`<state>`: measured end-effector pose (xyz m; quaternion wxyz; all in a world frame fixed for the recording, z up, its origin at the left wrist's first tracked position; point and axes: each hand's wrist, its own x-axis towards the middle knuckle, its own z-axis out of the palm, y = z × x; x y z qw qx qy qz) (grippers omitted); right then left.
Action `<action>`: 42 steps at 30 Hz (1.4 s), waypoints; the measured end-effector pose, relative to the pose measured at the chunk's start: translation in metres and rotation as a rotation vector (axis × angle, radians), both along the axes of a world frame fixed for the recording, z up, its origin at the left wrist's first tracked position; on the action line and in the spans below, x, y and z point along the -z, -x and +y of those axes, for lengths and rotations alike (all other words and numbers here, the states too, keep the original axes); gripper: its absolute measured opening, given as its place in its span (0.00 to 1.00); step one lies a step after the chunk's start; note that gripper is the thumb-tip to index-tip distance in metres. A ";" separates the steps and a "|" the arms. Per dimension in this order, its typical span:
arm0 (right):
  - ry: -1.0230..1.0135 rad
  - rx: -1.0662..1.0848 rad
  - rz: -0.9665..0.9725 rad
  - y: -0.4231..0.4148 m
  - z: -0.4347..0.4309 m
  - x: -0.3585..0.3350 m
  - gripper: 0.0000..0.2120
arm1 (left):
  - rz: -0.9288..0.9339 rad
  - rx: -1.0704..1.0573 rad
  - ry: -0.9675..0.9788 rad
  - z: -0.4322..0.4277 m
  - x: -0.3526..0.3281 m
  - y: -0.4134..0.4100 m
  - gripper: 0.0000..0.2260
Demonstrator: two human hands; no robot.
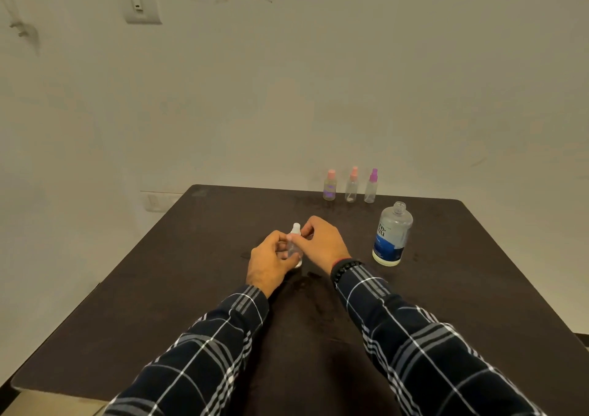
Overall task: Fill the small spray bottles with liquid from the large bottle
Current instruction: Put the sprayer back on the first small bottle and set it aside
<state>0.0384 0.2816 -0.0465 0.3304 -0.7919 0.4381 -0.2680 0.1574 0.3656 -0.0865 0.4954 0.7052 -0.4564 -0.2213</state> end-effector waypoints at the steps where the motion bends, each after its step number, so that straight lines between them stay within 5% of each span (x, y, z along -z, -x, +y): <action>1: -0.015 -0.015 0.012 0.000 0.000 0.002 0.14 | 0.001 -0.003 -0.008 0.001 0.000 -0.001 0.11; 4: -0.087 -0.151 -0.041 0.006 -0.005 0.002 0.25 | 0.000 0.001 -0.003 0.000 0.000 -0.001 0.11; 8: -0.027 -0.207 -0.020 0.005 -0.010 -0.003 0.15 | -0.001 0.006 -0.005 -0.001 0.001 -0.002 0.13; 16: 0.028 0.090 -0.023 -0.012 0.004 0.004 0.08 | 0.013 -0.009 -0.013 -0.001 -0.001 -0.001 0.11; 25: 0.028 0.164 0.165 -0.014 0.012 -0.002 0.23 | -0.025 -0.020 -0.048 -0.004 -0.001 -0.005 0.10; 28: -0.012 0.002 0.020 0.001 0.000 -0.007 0.32 | -0.024 -0.010 -0.028 -0.003 0.000 -0.005 0.12; 33: 0.103 -0.348 0.101 0.013 -0.018 -0.025 0.18 | -0.012 -0.003 -0.027 -0.004 0.001 -0.005 0.14; 42: 0.110 -0.234 0.100 0.000 -0.009 -0.006 0.12 | -0.028 0.019 -0.041 -0.004 0.000 -0.008 0.13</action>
